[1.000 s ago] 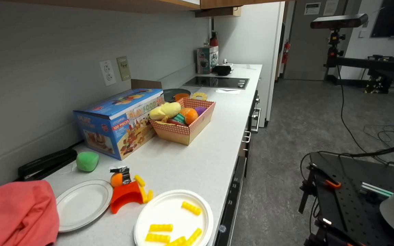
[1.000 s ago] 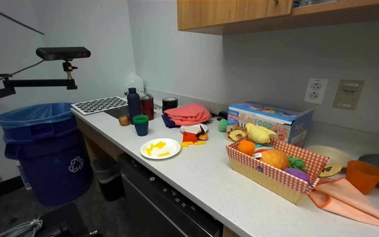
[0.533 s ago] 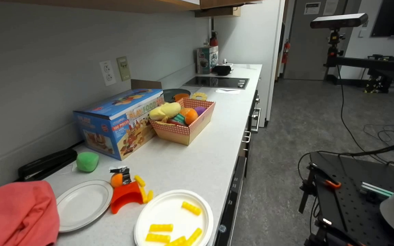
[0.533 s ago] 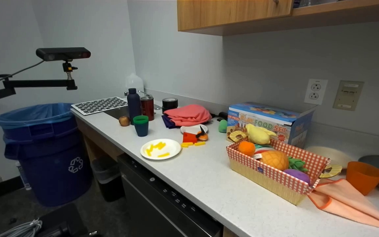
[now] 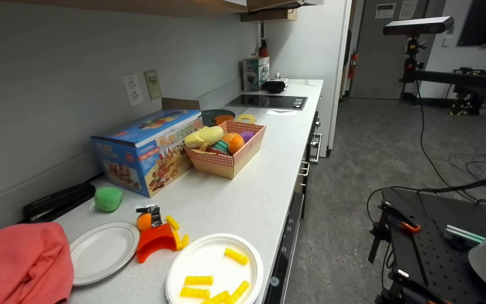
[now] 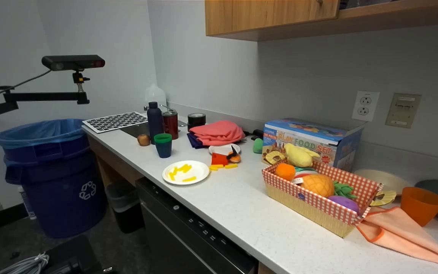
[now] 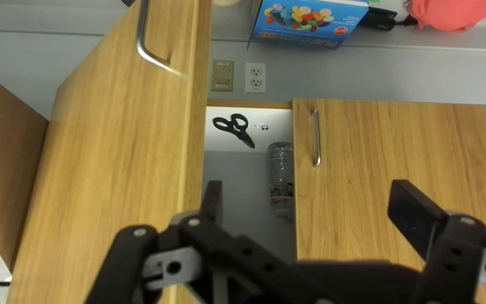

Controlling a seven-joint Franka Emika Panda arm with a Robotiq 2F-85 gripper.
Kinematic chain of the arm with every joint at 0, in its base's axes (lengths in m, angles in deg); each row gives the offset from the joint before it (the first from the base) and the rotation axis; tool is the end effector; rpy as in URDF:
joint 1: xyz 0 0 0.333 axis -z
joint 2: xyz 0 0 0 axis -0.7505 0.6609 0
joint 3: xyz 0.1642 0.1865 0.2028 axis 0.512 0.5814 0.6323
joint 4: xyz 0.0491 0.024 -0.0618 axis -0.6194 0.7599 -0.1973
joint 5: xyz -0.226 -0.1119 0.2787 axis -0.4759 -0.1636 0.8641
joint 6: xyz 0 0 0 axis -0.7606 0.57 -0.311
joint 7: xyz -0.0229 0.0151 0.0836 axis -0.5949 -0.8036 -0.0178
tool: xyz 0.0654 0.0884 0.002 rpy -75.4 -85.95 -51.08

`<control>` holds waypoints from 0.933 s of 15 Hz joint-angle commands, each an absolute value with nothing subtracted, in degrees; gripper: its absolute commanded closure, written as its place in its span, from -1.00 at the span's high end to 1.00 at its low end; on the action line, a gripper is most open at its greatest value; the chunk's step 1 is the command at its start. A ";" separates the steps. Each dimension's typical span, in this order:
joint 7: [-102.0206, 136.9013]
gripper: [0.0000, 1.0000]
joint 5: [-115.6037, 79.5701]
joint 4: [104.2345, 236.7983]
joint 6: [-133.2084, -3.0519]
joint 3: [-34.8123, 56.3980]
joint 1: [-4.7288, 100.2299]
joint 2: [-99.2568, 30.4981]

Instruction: Close the top cabinet drawer door on the right

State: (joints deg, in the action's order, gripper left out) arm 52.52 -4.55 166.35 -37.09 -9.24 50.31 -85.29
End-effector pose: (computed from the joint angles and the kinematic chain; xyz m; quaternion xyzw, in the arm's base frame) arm 0.2326 -0.2203 0.9006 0.8950 0.0373 0.4444 0.0004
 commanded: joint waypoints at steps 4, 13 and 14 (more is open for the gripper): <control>52.34 1.00 -4.86 165.93 -36.91 -10.14 49.81 -85.06; 52.34 1.00 -4.85 165.93 -36.91 -10.14 49.81 -85.04; 52.37 1.00 -4.60 165.96 -38.16 -10.35 49.68 -84.56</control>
